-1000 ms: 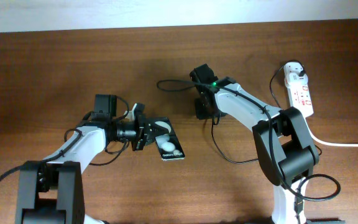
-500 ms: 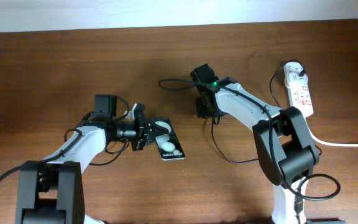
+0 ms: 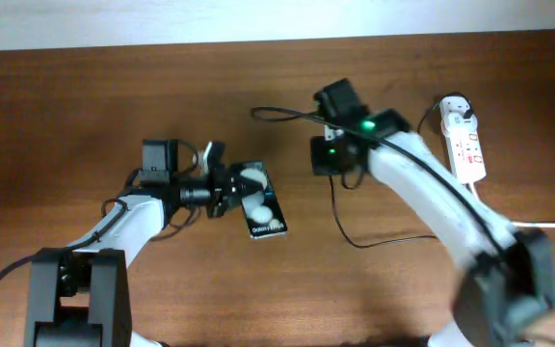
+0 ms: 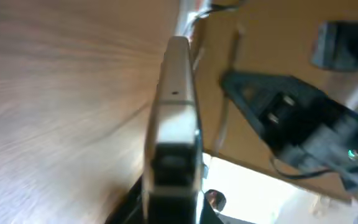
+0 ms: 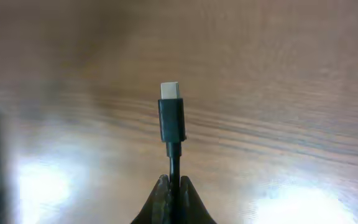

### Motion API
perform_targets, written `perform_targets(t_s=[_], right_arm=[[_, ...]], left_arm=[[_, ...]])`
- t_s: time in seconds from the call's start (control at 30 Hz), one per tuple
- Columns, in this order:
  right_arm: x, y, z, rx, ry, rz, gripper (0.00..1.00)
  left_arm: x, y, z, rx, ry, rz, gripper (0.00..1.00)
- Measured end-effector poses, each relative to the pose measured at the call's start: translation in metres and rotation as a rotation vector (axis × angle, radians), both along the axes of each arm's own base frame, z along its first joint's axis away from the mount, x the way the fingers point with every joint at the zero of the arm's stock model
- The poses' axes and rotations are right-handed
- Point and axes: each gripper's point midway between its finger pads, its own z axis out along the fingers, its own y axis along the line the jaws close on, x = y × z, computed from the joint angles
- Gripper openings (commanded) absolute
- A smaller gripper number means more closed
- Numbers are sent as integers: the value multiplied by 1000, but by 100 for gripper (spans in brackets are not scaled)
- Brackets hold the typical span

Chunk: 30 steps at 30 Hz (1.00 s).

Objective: Plug charger to phone and switch on socket
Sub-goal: 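Push the USB-C plug into the phone's bottom port with the right gripper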

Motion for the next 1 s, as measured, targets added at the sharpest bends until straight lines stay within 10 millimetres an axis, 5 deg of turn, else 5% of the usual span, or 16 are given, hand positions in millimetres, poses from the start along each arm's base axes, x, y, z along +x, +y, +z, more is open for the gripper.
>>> perform_targets(t_s=[0.07, 0.17, 0.23, 0.33, 0.43, 1.0], right_arm=[[-37, -7, 57, 70, -48, 21, 4], [-81, -9, 94, 165, -43, 65, 4], [-112, 1, 99, 188, 8, 130, 4], [-154, 50, 95, 164, 25, 313, 4], [-162, 71, 85, 140, -19, 345, 4], [-133, 90, 73, 115, -86, 296, 4]], left_arm=[[17, -4, 28, -67, -181, -21, 0], [32, -7, 63, -129, -345, -23, 0], [37, -7, 76, -156, -349, -4, 0], [44, -6, 80, -174, -243, 55, 0], [50, 1, 93, -201, -251, 87, 0], [53, 6, 95, -216, -203, 110, 0]])
